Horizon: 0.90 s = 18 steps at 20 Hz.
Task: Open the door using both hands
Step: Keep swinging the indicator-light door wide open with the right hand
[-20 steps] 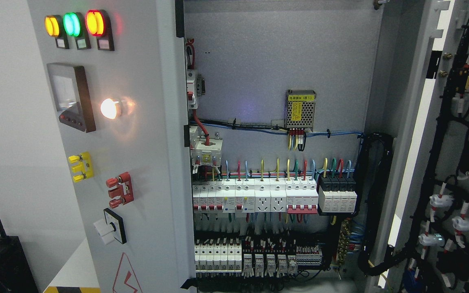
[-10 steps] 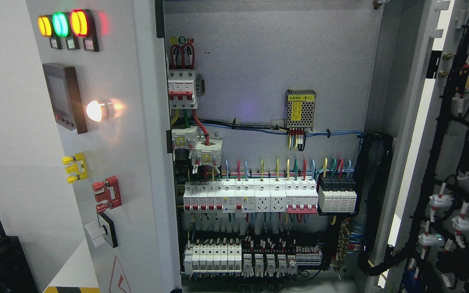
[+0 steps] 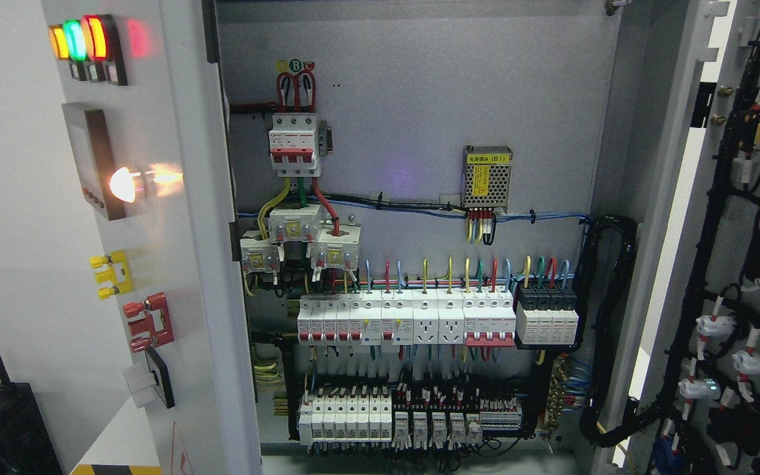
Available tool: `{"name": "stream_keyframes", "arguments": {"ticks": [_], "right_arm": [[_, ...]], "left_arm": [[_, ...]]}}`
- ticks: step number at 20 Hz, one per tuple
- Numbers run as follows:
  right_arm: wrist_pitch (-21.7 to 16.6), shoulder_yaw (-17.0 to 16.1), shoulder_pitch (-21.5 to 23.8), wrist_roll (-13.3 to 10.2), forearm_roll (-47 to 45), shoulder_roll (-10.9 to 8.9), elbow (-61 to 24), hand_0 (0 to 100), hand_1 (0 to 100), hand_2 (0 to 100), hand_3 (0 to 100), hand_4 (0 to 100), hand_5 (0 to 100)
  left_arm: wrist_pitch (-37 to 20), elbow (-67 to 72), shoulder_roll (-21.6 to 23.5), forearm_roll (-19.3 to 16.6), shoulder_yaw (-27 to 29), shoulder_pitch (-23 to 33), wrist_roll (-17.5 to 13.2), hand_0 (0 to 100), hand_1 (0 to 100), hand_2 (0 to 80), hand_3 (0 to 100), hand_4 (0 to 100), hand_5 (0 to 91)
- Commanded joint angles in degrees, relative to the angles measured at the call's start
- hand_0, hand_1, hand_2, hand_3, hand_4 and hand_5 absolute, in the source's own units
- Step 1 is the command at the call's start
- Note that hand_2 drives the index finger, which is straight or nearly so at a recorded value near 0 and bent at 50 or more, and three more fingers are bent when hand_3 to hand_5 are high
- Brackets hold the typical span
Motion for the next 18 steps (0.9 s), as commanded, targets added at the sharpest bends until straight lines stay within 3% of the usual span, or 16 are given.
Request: {"name": "stream_keyframes", "arguments": {"ticks": [1, 6, 9, 18], "right_arm": [[0.07, 1.90, -0.05, -0.38, 0.14, -0.28, -0.60, 38, 0, 0, 0, 0, 0], [-0.01, 2.25, -0.05, -0.73, 0.31, -0.19, -0.60, 38, 0, 0, 0, 0, 0], [-0.02, 2.34, -0.14, -2.13, 0.40, 0.43, -0.60, 38, 0, 0, 0, 0, 0], [-0.01, 3.92, -0.41, -2.22, 0.58, 1.40, -0.60, 38, 0, 0, 0, 0, 0]], "left_arm": [[0.01, 0.00, -1.49, 0.00, -0.87, 0.00, -0.01, 0, 0, 0.0, 0, 0, 0.0], [0.01, 0.00, -1.49, 0.00, -0.96, 0.00, -0.01, 0, 0, 0.0, 0, 0, 0.0], [0.01, 0.00, -1.49, 0.00, -0.96, 0.00, 0.07, 0, 0, 0.0, 0, 0, 0.0], [-0.08, 0.00, -1.49, 0.00, -0.87, 0.00, -0.01, 0, 0, 0.0, 0, 0, 0.0]]}}
